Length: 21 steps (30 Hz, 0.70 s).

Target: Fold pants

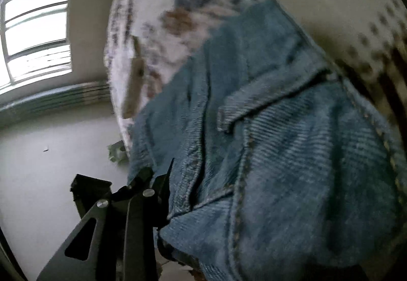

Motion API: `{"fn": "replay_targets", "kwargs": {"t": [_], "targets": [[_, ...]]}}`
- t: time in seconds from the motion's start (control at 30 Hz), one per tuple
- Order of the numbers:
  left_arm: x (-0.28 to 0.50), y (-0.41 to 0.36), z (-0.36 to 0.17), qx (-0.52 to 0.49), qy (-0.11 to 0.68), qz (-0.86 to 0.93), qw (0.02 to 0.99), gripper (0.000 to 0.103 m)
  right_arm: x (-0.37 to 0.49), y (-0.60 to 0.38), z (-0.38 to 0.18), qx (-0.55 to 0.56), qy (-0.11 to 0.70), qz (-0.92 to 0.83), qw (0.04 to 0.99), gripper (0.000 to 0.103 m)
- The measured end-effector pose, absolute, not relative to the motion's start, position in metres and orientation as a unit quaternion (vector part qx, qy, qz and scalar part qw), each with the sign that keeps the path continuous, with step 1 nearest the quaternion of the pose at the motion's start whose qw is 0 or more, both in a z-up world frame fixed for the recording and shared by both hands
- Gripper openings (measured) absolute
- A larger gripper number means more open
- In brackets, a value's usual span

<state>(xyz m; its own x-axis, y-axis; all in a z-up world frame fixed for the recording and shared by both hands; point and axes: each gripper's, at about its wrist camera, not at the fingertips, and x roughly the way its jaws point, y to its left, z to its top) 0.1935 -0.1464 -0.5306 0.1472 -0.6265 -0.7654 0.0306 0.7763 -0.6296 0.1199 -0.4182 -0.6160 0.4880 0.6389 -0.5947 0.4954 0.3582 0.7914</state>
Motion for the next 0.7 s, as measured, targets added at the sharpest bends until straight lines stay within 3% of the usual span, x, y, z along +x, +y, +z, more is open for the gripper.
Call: {"fn": "replay_targets", "kwargs": {"t": [0.17,0.43,0.67,0.7], "targets": [[0.245,-0.114,-0.49,-0.271,0.567,-0.232,0.742,0.023,0.172,-0.432,-0.568,0.535,0.486,0.096,0.684,0.037],[0.407,-0.031,-0.459,-0.298,0.518,-0.237,0.766,0.023,0.353,-0.357,-0.519,0.495,0.442,0.132,0.736,0.037],[0.575,0.032,-0.483,-0.269,0.5,-0.235,0.789,0.023,0.53,-0.282,-0.551,0.469,0.423,0.155,0.76,0.037],[0.59,0.037,-0.496,-0.264,0.505,-0.235,0.788,0.028,0.551,-0.275,-0.564,0.462,0.424,0.156,0.763,0.037]]}}
